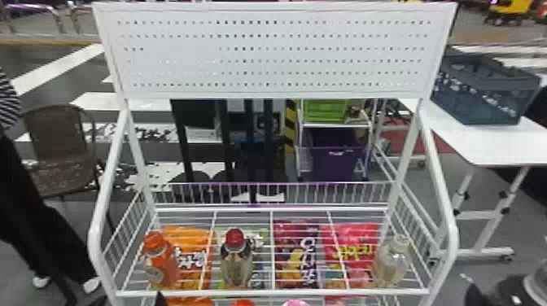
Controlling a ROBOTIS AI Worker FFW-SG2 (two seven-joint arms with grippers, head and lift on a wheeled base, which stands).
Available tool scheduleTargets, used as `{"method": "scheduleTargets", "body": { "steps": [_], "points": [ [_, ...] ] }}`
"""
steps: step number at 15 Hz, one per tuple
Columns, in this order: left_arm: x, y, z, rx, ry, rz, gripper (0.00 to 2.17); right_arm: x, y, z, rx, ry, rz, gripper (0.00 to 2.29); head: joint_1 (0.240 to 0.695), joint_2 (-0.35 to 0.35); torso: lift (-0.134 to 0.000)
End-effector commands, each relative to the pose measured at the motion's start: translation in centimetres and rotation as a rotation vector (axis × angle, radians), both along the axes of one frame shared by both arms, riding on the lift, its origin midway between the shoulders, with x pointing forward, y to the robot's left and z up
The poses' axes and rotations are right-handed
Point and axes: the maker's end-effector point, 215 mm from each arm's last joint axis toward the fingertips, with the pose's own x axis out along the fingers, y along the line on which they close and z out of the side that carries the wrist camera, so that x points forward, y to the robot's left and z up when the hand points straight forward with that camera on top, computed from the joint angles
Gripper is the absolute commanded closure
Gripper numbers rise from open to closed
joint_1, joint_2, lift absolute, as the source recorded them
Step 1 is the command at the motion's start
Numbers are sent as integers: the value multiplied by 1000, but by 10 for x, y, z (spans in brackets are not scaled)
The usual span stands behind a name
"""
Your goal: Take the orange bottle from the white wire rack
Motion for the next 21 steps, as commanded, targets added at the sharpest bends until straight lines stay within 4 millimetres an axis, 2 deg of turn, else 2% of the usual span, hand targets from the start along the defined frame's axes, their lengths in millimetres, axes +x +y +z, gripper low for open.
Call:
{"method": "scheduleTargets", "body": {
  "steps": [1, 3, 6, 13, 15, 18, 19, 20, 21],
  "points": [
    [10, -9, -19, -6, -33, -13, 100, 1, -3, -5, -3, 11, -5, 1008, 499, 0, 0],
    [23, -14, -43, 0, -3, -18, 103, 2, -7, -8, -6, 19, -10, 1004, 499, 0, 0],
    [45, -17, -59, 10, 14, -22, 103, 5, -10, -13, -7, 35, -14, 1004, 499, 0, 0],
    [104, 15, -65, 57, 26, 26, 103, 12, -15, -25, -16, 81, -21, 1008, 499, 0, 0],
    [117, 18, -58, 54, 13, 21, 103, 15, -16, -28, -17, 95, -23, 1004, 499, 0, 0],
    [134, 16, -61, 51, 39, 11, 103, 18, -18, -32, -23, 110, -26, 1008, 499, 0, 0],
    [139, 13, -64, 53, 52, 0, 245, 18, -19, -33, -23, 115, -27, 1004, 499, 0, 0],
    [142, 13, -69, 46, 69, -9, 819, 19, -19, -33, -24, 117, -28, 1008, 499, 0, 0],
    [143, 16, -71, 38, 74, 0, 1622, 19, -20, -33, -23, 118, -29, 1008, 499, 0, 0]
  ]
}}
